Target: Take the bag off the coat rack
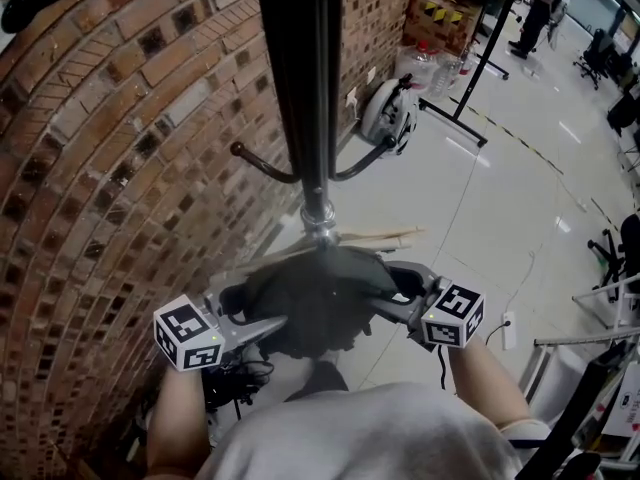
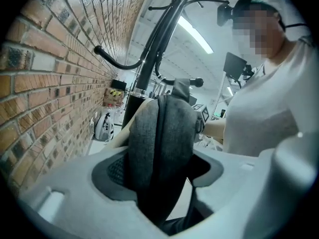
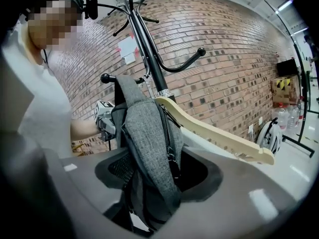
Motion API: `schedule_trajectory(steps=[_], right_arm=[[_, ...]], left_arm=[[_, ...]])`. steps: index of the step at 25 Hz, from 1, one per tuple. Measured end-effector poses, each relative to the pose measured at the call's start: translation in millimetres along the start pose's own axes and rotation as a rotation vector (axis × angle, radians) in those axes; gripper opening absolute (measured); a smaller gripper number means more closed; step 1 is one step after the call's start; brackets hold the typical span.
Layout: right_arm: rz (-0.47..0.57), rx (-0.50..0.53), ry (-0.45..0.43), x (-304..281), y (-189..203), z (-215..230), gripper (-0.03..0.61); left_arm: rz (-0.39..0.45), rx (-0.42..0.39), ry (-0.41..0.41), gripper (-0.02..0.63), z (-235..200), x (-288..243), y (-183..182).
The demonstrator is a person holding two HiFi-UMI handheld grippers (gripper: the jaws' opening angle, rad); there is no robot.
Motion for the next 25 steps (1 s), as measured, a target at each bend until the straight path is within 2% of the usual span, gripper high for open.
schedule_trajectory(steps=[4,10,18,25], right_arm=[[0.0,-0.007,0.035,1,-4,-1,0.198],[0.011,-0.024,0.032,10,-11,-15,0.151],[0.042,-0.012,0.027,30,-25,-36,0.143],[0.029,-0.016,0.007,64,0,-76,0.143]], left_arm=[[0.025,0.021,-0.029,0.221,0,1,-1],[0.04,0.017,-0.042,0.193,11,4,-8],[0.084,-0.01,-0.065,0.192,37,9,-22],[0.105,0.012,-0.089,0.192,91,18,6]])
Point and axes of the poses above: the fingertips, and each gripper's own axes: x backward along the fingers, z to its right, y out of its underside, the point moved 5 cm from there along x, backward along the fingers, and after that the axes turned 8 degrees about z, right-handed, at the moved point
